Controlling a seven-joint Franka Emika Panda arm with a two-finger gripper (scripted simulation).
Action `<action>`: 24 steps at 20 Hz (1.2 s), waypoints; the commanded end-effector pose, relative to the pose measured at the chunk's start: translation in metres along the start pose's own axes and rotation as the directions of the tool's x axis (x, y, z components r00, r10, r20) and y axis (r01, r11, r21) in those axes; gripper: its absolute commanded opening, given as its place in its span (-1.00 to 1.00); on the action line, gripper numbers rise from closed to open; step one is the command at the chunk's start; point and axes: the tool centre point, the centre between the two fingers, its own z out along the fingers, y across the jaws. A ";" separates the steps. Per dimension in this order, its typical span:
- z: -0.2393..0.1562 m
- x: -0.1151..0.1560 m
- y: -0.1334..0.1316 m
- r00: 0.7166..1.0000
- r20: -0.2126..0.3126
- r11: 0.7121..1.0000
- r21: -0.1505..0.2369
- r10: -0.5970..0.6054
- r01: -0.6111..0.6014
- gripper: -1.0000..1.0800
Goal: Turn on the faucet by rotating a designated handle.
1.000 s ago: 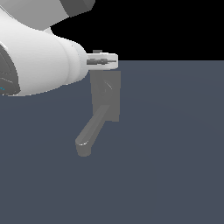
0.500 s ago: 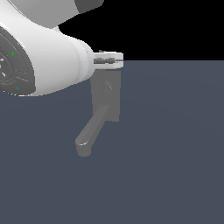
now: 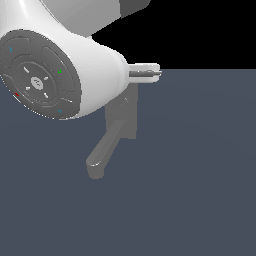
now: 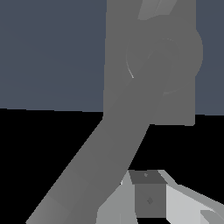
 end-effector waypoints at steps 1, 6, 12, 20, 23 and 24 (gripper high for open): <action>0.007 -0.007 -0.021 1.000 0.020 1.000 0.023 0.006 -0.007 -1.00; 0.000 0.005 -0.022 1.000 -0.003 1.000 0.011 0.002 -0.002 -1.00; 0.002 0.016 -0.039 1.000 0.005 1.000 0.015 0.004 -0.004 -1.00; 0.006 0.029 -0.061 1.000 0.016 1.000 0.021 0.006 -0.006 -1.00; 0.007 0.034 -0.068 1.000 0.020 1.000 0.023 0.007 -0.007 -1.00; 0.007 0.035 -0.071 1.000 0.021 1.000 0.023 0.007 -0.007 -1.00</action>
